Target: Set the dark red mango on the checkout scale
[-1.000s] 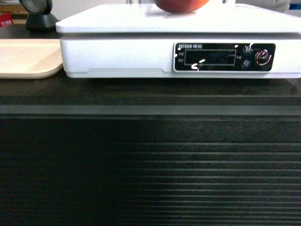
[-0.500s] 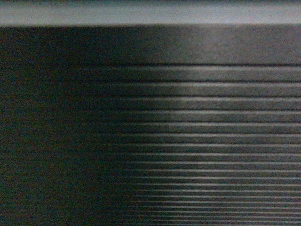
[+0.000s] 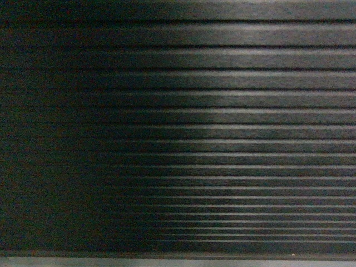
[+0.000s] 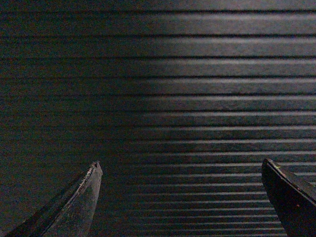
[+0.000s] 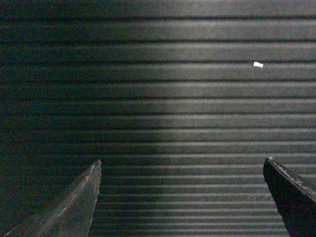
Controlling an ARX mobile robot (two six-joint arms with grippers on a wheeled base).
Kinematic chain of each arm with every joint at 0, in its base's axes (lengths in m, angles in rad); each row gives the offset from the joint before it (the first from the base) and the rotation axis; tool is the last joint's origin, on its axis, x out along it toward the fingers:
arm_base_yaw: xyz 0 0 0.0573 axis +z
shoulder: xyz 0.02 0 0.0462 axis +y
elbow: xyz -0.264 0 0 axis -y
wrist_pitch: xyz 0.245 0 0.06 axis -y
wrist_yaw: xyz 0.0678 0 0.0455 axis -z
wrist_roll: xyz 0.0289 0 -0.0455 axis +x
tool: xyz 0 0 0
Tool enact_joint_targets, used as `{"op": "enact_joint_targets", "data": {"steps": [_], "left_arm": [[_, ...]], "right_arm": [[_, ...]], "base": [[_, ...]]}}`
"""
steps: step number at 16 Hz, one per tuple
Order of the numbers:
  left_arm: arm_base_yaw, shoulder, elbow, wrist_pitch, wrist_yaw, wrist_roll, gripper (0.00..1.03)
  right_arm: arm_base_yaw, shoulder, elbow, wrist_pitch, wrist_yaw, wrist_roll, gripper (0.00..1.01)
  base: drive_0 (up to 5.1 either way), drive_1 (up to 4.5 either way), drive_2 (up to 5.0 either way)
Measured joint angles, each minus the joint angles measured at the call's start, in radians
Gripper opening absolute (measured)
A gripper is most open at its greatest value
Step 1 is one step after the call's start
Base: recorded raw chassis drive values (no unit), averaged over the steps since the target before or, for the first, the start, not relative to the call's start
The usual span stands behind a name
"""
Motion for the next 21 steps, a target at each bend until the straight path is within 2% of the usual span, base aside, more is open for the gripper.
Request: {"op": "enact_joint_targets", "data": {"steps": [21], "left_arm": [[0.0,0.0,0.0,0.002,0.0,0.0,0.98]], "right_arm": [[0.0,0.0,0.0,0.004,0.0,0.0,0.98]], "base": [[0.0,0.0,0.0]]}}
